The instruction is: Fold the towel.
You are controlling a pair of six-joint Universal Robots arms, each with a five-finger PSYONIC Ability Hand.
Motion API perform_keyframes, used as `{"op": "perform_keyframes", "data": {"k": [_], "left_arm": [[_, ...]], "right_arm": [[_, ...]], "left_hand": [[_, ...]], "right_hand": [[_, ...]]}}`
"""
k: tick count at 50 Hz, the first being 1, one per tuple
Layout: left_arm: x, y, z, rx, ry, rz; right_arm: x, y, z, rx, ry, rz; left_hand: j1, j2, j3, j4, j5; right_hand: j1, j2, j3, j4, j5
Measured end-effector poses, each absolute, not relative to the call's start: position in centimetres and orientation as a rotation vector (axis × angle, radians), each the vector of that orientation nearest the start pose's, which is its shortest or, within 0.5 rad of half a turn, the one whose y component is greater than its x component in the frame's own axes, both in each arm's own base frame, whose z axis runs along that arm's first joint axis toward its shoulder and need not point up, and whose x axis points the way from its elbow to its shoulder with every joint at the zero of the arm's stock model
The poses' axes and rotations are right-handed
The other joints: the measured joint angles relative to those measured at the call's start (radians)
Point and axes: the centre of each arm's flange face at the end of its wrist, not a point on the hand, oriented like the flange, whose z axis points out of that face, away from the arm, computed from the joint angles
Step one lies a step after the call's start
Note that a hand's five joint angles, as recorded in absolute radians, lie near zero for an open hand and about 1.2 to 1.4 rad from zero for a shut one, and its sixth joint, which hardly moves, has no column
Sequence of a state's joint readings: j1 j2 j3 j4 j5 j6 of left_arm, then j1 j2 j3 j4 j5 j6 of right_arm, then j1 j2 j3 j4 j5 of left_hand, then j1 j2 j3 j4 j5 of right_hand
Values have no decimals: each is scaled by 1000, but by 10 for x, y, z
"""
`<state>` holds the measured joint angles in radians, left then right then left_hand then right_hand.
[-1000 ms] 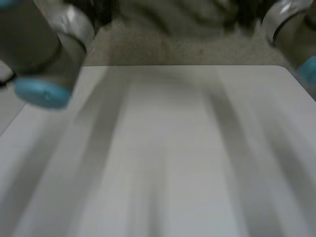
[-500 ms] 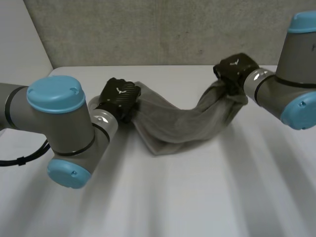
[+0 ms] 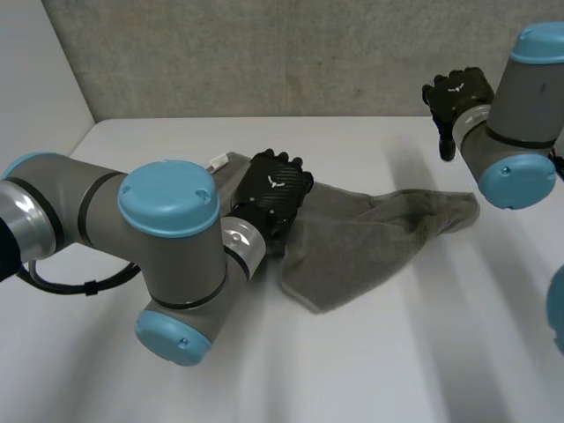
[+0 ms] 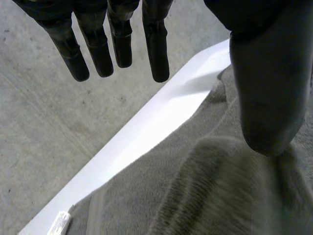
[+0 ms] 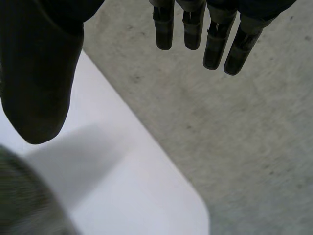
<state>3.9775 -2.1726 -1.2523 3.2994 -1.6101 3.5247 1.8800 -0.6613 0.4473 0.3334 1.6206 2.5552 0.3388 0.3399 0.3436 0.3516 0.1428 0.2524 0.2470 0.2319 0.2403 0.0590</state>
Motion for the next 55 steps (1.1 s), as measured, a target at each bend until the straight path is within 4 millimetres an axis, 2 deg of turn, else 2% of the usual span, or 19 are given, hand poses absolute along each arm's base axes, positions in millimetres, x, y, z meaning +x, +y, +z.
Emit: {"op": "perform_keyframes", "data": {"k": [6, 11, 19, 25, 29, 36, 55], "left_arm": [[-362, -237, 201, 1250, 2183, -2156], [-348, -241, 206, 1206, 2195, -2138], [-326, -237, 197, 1189, 2246, -2055], [-310, -233, 178, 1185, 2310, -1948], [-300, -229, 163, 1186, 2358, -1866], [-294, -221, 146, 1194, 2397, -1799], [-310, -231, 122, 1207, 2383, -1832]], "right_arm": [[267, -377, 257, -963, 2303, -1981], [269, -339, 250, -892, 2262, -1800], [287, -265, 216, -858, 2200, -1541], [298, -226, 191, -907, 2185, -1438], [307, -204, 178, -962, 2170, -1381], [316, -196, 163, -978, 2161, -1363], [322, -213, 132, -927, 2231, -1375]], "left_hand": [[0, 0, 0, 0, 0], [0, 0, 0, 0, -1], [0, 0, 0, 0, 0], [0, 0, 0, 0, 6], [2, 1, 0, 0, 15], [2, 2, 2, 1, 31], [41, 33, 32, 8, 66]], "right_hand": [[0, 0, 0, 0, 0], [-5, 0, 0, 0, 0], [-5, 0, -1, 0, 0], [-2, 2, 4, 2, 3], [130, 153, 168, 159, 172], [284, 287, 310, 300, 311], [350, 358, 387, 378, 387]]}}
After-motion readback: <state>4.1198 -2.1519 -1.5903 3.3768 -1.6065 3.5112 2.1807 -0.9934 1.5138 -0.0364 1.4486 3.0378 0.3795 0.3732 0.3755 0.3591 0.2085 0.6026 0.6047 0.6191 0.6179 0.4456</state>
